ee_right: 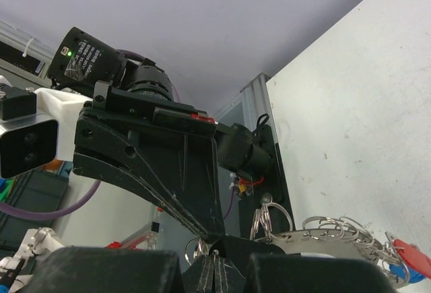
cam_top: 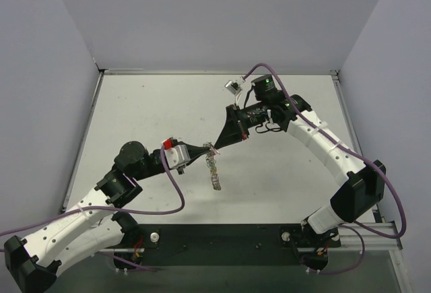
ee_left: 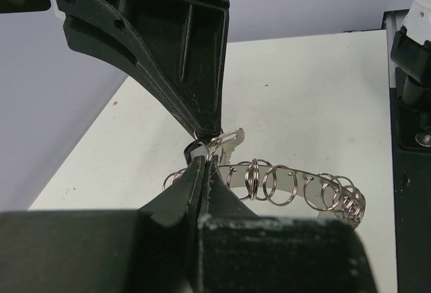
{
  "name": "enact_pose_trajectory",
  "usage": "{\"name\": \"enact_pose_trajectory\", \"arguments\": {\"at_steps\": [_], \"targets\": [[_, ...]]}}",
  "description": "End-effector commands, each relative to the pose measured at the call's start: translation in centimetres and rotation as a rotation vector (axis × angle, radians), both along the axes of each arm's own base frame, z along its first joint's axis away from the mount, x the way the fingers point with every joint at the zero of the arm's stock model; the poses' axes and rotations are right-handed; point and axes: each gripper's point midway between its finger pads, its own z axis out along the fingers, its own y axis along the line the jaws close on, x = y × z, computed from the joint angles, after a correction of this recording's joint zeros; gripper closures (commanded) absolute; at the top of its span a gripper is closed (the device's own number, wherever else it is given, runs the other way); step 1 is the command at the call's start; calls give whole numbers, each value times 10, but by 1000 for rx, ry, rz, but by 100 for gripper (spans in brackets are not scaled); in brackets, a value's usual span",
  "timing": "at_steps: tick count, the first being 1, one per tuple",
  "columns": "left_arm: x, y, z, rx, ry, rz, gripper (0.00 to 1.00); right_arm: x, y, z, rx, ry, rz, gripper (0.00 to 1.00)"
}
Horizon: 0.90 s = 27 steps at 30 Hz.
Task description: Put the keys on the keyring
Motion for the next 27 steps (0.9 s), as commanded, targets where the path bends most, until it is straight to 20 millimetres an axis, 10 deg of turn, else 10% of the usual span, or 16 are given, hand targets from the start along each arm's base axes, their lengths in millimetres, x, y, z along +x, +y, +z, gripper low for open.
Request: {"name": "enact_pose_trajectory", "arguments": {"at_steps": [1,27], "targets": [[7,4,34,-55,-83,49,100,-13,-6,20,62,-39,40,100],[18,-8,19,38,-77,109,100,-6,-2,26,34,-50,-13,100]]}}
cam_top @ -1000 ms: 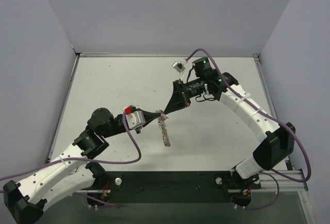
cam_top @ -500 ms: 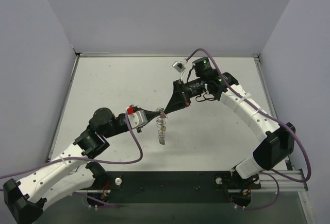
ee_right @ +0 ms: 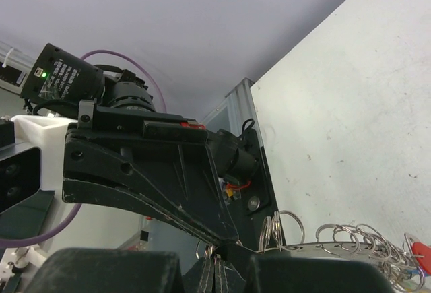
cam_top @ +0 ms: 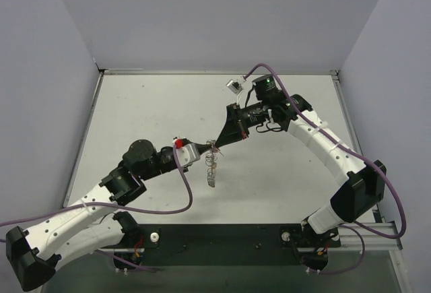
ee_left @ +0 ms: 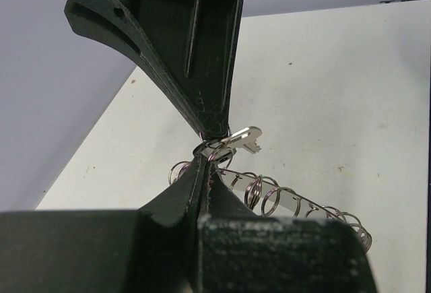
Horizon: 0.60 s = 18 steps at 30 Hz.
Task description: Put the keys on the keyring
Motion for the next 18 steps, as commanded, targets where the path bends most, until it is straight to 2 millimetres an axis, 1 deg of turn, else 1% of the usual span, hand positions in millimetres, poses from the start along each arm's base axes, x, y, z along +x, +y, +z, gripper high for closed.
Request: {"name": "enact_pose_trajectory", "arguments": {"at_steps": [1,4,11,16,18], "targets": [[4,-3,28,-24,-51,20,100,-12,-1,30,61,-43,27,100],[5,-7,22,2,-35,26,100,-11,1,32,58,-37,22,100],[4,-13,18,24,-33,21,100,-6,2,32,48,-64,4,100],[-4,-18,16,38,-17,-31,100,-5,3,30,59,-94,22,100],[-6,-20,14,50,2,-44,100,-5,4,35,70,-92,35,100]]}}
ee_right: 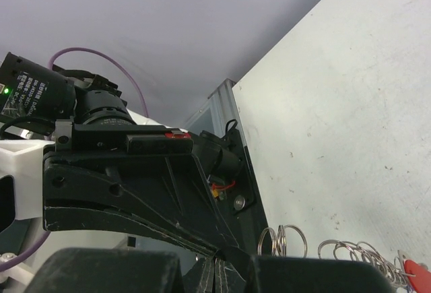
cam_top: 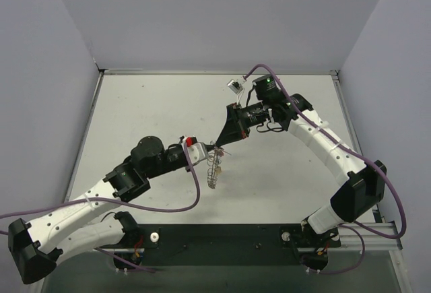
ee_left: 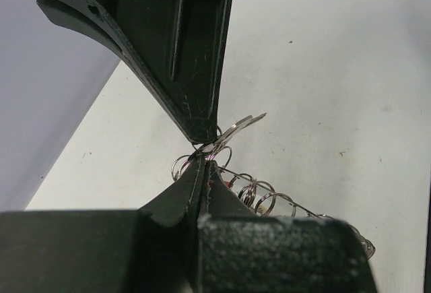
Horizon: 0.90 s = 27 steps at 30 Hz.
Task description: Put the keys on the keyring
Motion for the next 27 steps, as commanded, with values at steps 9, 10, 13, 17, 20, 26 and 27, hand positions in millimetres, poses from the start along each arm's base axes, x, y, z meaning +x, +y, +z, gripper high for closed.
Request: {"name": "enact_pose_trajectory", "arguments": {"at_steps": [9,10,13,17,20,26,27], "targets": [[-19,-18,21,-31,21,-129,100,-5,10,48,118,-138,114,100],[-21,-20,19,-34,26,-141,100,-5,11,48,118,-136,119,100],[-23,-21,21,-53,31,-153,100,-4,12,45,122,-134,131,100],[-28,-22,24,-84,39,-178,100,-8,11,48,149,-175,161,100],[-31,-22,28,-114,44,-195,100,-8,10,53,162,-205,169,100],[-29,-19,33,-155,66,-187,100,-13,12,60,188,-238,197,100],[-28,-19,34,-162,72,-181,100,-15,11,62,193,-242,202,100]]}}
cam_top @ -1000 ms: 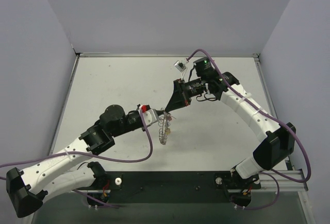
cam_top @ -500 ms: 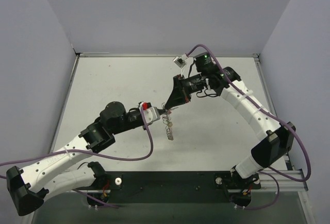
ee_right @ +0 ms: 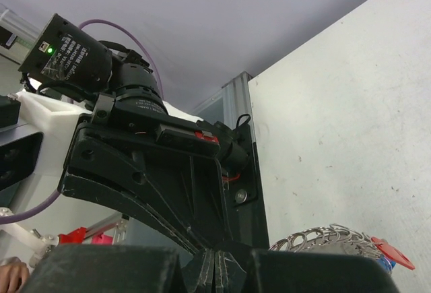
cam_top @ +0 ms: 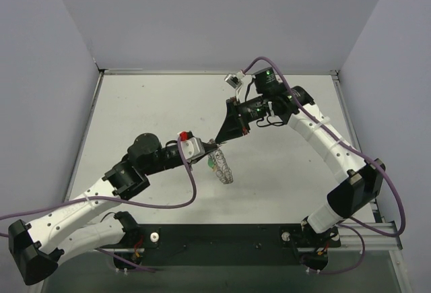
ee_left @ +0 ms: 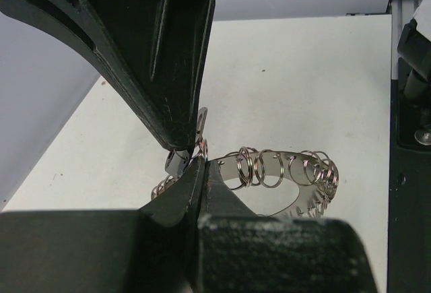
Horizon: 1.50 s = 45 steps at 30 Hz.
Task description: Put the keys on the keyring
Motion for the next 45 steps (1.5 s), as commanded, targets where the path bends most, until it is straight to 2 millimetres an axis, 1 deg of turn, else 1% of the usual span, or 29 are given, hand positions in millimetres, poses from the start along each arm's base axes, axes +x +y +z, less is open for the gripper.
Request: {"name": "enact_pose_trajectory", "arguments": {"at_steps": [1,9,12,15,19,20,21,23,25,26,27,30,32,35,37,42,45], "targets": [[-14,-9,19,-92,5,-80,100,-15,9,40,144,-132,112,100],[1,-4,30,-178,16,12,100,-27,4,52,158,-193,108,100],[1,-6,32,-196,27,-2,100,-29,3,53,165,-217,116,100],[-3,-5,35,-209,40,-39,100,-30,3,54,173,-231,124,100],[-4,3,45,-259,56,-69,100,-35,3,59,198,-231,155,100],[1,8,44,-277,91,-55,100,-37,3,60,200,-233,159,100],[-1,9,45,-284,100,-73,100,-37,4,62,201,-243,158,100],[4,12,48,-307,118,-66,100,-35,5,63,187,-267,134,100],[6,11,48,-310,133,-64,100,-32,8,64,164,-276,106,100],[7,11,51,-314,134,-63,100,-29,10,63,152,-286,89,100],[8,9,48,-304,148,-67,100,-28,11,63,147,-284,87,100],[8,7,51,-300,175,-93,100,-27,12,64,142,-302,80,100],[6,5,52,-299,199,-118,100,-23,12,62,131,-312,72,100],[-3,4,53,-285,213,-195,100,-25,12,62,142,-327,91,100],[-4,6,54,-286,220,-213,100,-25,13,62,149,-340,104,100],[-16,8,59,-285,221,-301,100,-28,12,68,171,-372,127,100],[-18,9,62,-294,214,-325,100,-27,13,71,178,-384,131,100]]}}
